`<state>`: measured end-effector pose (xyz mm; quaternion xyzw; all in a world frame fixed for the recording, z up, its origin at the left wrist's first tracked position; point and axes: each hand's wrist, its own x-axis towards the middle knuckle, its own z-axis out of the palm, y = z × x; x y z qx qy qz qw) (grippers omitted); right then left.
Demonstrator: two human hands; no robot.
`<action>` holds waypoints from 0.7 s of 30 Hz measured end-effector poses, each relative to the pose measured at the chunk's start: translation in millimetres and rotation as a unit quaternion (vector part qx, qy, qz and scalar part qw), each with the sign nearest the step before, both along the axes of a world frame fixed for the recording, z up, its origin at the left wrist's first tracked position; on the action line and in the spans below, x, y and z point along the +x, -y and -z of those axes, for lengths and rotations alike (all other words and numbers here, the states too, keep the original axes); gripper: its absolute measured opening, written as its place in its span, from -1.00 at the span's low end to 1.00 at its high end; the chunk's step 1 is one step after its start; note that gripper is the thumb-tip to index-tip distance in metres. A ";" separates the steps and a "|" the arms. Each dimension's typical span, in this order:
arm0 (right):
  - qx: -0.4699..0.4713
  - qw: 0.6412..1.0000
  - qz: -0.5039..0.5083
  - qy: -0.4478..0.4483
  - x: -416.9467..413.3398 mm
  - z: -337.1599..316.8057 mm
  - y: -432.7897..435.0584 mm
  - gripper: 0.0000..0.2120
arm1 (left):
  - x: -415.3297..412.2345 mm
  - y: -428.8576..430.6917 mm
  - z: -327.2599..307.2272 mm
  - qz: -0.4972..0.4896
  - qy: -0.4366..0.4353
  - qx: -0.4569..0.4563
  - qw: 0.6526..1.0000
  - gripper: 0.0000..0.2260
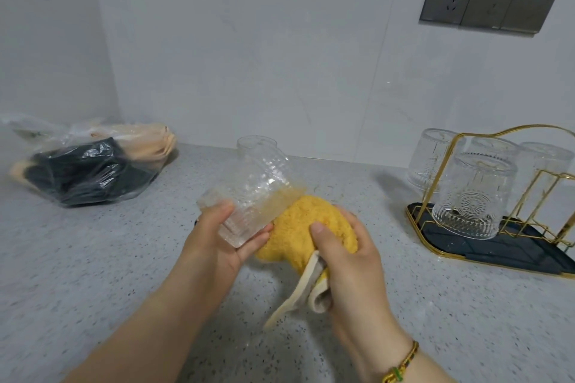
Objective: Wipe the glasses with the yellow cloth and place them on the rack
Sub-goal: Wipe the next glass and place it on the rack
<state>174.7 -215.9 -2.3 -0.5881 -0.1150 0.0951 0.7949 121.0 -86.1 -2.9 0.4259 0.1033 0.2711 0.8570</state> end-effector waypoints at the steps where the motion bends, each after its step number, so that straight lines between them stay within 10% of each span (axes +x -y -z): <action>1: 0.003 1.000 -0.005 0.007 -1.1 -1.4 0.3 -0.75 | 1.1 -1.0 3.7 0.004 -0.017 0.033 0.999 -0.56; 8: -0.004 0.996 0.011 0.085 8.8 -16.7 12.0 -0.69 | -1.8 10.5 11.2 0.067 -0.152 0.292 0.942 -0.44; 21: 0.005 0.977 -0.194 -0.085 -8.6 0.7 -3.2 -0.82 | 4.5 5.4 7.0 -0.124 -0.101 0.247 0.956 -0.47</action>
